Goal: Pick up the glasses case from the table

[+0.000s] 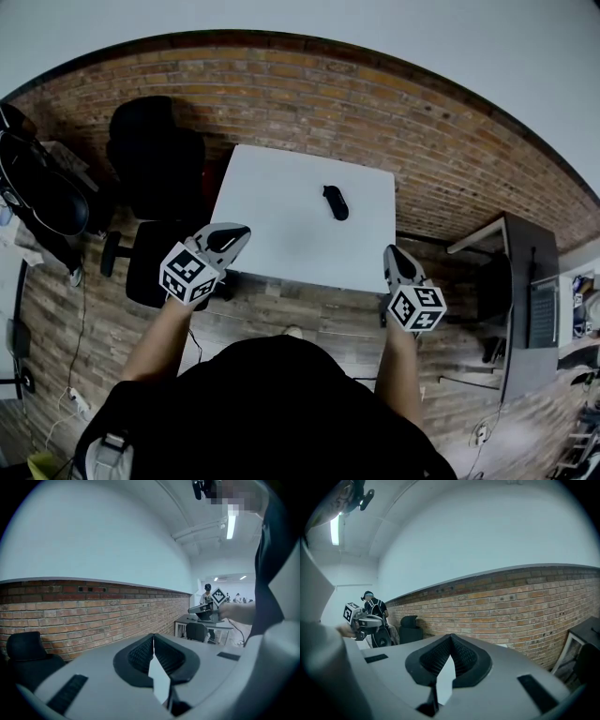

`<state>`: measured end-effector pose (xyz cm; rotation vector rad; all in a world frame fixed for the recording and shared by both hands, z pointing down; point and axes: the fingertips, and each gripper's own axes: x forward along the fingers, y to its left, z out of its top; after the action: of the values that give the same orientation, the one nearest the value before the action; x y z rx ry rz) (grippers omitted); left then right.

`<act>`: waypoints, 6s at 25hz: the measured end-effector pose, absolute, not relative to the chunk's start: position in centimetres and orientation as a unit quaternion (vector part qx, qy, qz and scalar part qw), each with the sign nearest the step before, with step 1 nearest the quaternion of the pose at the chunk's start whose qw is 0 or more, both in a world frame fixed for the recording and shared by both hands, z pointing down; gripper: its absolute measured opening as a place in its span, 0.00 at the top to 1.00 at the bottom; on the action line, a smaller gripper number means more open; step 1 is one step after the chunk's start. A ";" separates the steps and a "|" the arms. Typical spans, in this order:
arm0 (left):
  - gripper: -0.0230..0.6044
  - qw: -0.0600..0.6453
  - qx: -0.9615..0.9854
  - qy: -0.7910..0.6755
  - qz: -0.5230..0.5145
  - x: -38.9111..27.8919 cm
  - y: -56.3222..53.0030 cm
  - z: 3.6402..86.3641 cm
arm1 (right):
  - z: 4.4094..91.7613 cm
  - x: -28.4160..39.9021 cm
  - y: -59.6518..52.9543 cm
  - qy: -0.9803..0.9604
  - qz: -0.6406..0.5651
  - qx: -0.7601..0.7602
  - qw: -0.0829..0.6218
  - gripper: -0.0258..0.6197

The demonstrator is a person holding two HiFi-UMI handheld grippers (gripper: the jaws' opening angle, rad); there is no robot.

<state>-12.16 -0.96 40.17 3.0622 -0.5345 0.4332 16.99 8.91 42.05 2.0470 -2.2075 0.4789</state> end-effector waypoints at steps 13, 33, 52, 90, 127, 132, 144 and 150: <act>0.94 -0.003 0.974 -0.171 0.146 -10.3 -1.1 40.3 | 42.2 19.0 8.1 -0.728 0.154 0.668 0.036 0.94; 0.94 -0.001 0.969 -0.193 0.152 -4.9 -3.8 41.0 | 43.9 24.7 4.6 -0.742 0.161 0.649 0.038 0.94; 0.94 -0.012 0.962 -0.218 0.165 -3.0 -3.5 39.8 | 44.5 28.7 5.6 -0.741 0.169 0.650 0.025 0.94; 0.94 -0.002 0.967 -0.205 0.154 -2.1 -7.7 41.4 | 43.6 29.9 2.5 -0.729 0.153 0.667 0.035 0.94; 0.94 0.016 0.964 -0.195 0.179 -0.9 -17.4 43.7 | 46.5 30.6 -7.3 -0.727 0.185 0.660 0.053 0.94; 0.94 0.016 0.964 -0.195 0.180 -0.7 -18.5 43.6 | 46.4 30.7 -8.4 -0.727 0.186 0.659 0.055 0.94; 0.94 0.020 0.964 -0.199 0.174 -1.0 -21.0 43.6 | 46.0 30.5 -10.6 -0.726 0.186 0.660 0.058 0.94; 0.94 0.020 0.964 -0.198 0.175 -1.1 -22.0 44.0 | 46.2 30.6 -11.3 -0.723 0.188 0.662 0.060 0.94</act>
<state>-1.05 -21.97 44.03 2.9920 -0.6135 0.5440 30.56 -11.28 46.22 2.0039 -2.1891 0.5686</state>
